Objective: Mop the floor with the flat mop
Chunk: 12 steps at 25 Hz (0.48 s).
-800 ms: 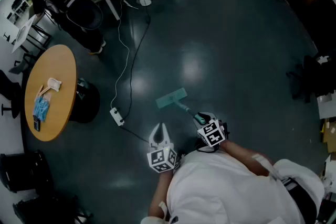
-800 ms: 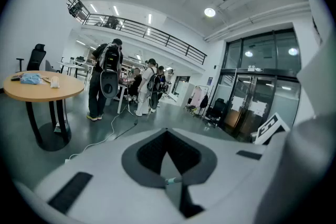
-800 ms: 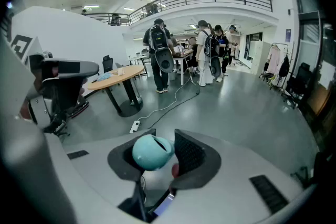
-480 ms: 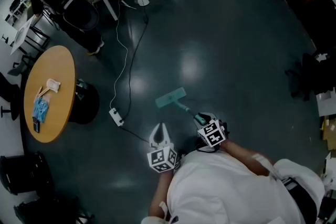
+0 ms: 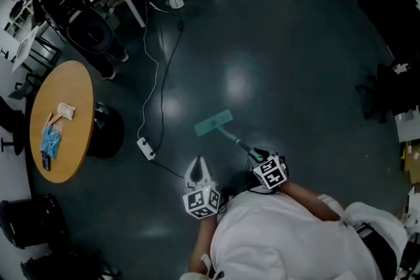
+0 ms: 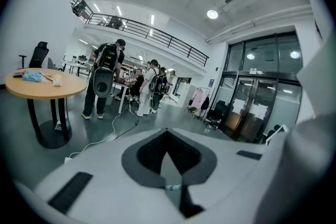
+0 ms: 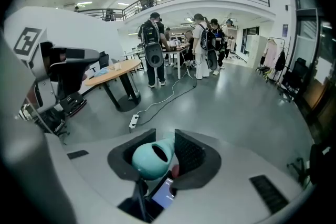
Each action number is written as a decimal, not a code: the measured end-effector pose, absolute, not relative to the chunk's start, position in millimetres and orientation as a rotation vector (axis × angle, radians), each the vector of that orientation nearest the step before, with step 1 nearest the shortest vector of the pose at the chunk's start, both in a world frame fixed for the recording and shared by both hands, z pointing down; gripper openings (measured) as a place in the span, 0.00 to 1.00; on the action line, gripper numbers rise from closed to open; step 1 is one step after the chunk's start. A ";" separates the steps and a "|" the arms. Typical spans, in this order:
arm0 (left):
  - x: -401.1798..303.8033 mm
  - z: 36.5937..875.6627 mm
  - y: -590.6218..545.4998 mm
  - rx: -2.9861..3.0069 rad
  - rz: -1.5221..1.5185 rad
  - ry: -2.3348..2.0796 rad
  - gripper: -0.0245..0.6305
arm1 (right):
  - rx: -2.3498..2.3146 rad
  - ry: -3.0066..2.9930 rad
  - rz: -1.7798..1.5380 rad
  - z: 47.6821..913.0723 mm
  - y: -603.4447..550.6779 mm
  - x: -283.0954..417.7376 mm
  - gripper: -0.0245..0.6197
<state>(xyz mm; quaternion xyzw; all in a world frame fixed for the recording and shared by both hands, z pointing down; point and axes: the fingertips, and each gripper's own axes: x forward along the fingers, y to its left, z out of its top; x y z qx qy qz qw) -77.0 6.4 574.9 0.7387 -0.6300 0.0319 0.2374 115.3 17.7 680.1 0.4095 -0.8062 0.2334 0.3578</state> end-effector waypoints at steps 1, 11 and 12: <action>-79.3 575.0 5.6 2.019 0.085 -1.731 0.04 | 1.054 -2.075 0.603 682.2 19.5 115.3 0.22; -89.0 577.4 5.8 1.968 0.088 -1.746 0.04 | 1.053 -2.086 0.515 737.9 -66.9 63.7 0.22; -91.1 578.5 6.9 1.958 0.085 -1.751 0.04 | 1.060 -2.090 0.509 742.7 -85.5 52.8 0.22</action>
